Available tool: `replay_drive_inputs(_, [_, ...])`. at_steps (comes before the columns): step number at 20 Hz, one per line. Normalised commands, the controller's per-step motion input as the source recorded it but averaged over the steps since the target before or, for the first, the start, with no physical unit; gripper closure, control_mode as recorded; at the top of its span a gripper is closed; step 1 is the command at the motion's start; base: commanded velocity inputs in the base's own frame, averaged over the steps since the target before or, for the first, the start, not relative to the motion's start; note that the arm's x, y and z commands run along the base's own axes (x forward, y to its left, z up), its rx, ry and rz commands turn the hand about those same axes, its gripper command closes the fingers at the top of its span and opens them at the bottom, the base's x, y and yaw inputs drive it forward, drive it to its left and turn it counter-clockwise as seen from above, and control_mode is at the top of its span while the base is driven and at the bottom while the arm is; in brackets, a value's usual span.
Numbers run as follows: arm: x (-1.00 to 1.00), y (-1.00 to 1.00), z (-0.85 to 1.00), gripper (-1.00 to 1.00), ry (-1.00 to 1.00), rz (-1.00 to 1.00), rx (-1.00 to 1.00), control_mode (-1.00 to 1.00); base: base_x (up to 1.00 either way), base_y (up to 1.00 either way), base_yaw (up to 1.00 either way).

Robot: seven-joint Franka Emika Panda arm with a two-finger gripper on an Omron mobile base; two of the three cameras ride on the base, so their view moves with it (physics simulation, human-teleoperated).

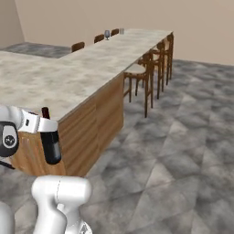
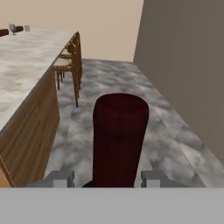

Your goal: There is a wine glass and glass cup on the dining counter. Place the wine bottle next to the wine glass and the juice bottle next to the glass cup.

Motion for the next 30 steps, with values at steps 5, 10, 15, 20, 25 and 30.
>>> replay_drive_inputs(5, [0.00,0.00,0.00,1.00,0.00,0.00,0.00,1.00,0.44,-0.61,0.02])
replay_drive_inputs(10, [0.00,0.00,0.00,1.00,0.00,0.00,0.00,1.00,0.47,-0.56,0.06])
replay_drive_inputs(15, [0.00,0.00,0.00,1.00,0.00,0.00,0.00,1.00,0.51,-0.52,0.10])
replay_drive_inputs(20, [0.00,0.00,0.00,1.00,0.00,0.00,0.00,1.00,0.52,-0.53,0.08])
replay_drive_inputs(25, [0.00,0.00,0.00,1.00,0.00,0.00,0.00,1.00,0.52,-0.54,0.04])
replay_drive_inputs(30, [0.00,0.00,0.00,1.00,0.00,0.00,0.00,1.00,0.58,-0.49,0.00])
